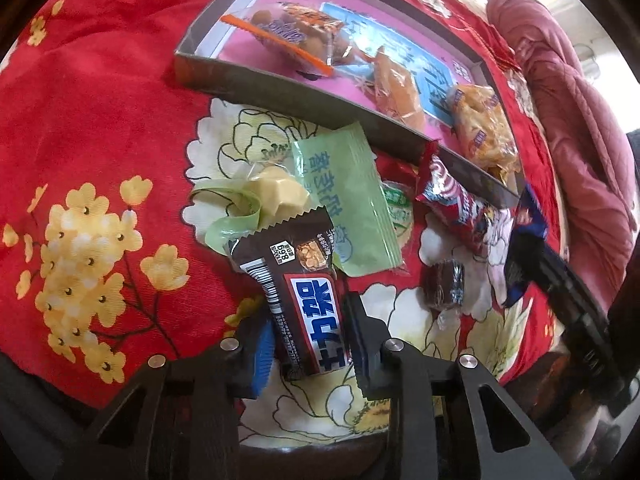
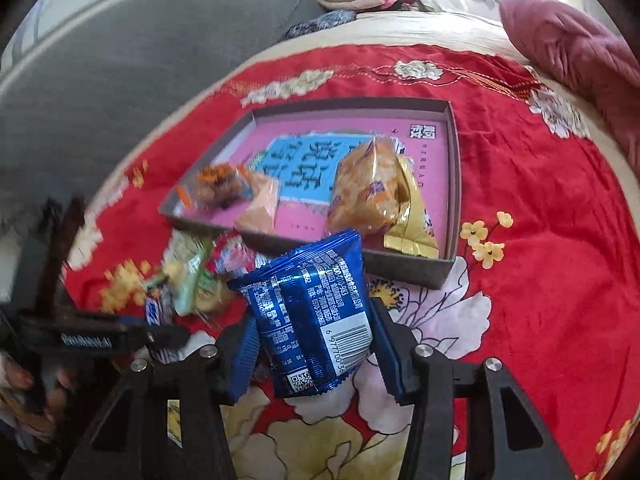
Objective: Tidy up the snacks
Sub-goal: 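Grasp the blue packet with right tool while left tool grasps the chocolate bar, then lower the chocolate bar into the tray with left tool while right tool carries the blue packet over it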
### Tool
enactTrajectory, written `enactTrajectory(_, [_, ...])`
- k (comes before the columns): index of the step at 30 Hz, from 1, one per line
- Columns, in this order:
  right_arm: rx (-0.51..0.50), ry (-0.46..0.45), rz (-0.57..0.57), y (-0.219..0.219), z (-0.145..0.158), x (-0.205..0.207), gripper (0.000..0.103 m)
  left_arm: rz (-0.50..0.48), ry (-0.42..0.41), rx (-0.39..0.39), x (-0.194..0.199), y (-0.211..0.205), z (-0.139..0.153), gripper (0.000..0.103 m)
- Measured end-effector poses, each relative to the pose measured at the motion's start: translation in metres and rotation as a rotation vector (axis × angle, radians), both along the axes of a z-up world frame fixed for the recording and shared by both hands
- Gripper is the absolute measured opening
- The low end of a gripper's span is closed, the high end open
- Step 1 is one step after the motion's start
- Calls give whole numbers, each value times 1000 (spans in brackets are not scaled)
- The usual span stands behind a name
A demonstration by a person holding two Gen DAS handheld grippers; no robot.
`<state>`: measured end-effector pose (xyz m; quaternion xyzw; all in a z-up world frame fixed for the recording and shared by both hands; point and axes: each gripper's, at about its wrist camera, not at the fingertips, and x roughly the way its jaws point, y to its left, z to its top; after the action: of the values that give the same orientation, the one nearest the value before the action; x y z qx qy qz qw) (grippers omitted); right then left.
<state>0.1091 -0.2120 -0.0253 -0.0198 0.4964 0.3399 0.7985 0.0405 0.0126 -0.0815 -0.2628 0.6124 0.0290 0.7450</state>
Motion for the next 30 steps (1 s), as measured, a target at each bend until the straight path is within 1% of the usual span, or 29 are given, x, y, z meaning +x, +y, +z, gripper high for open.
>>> enactTrajectory(3, [59,19,-17,-5,3,3,52,-20,-7,-8,-4,-1,5,33])
enactTrajectory(8, [83,3,-30,-7,9,3,52,-60,-43,1,-13,-5,21,30])
enactTrajectory(11, [96,-6,-39,-9,12,3,52,-68,-78,7,-14,-7,32,30])
enactTrajectory(18, [131,-23,-61,-14,17,5,52,-57,-129,18,-17,-1,50,30])
enactTrajectory(22, [143,-44,-71,-15,21,6,52,-49,-160,39,-10,1,60,30])
enactTrajectory(25, [147,-74,-83,-16,26,6,52,-50,-175,52,-11,2,64,30])
enactTrajectory(30, [161,-98,-111,-20,32,8,52,-47,-192,61,-4,3,68,30])
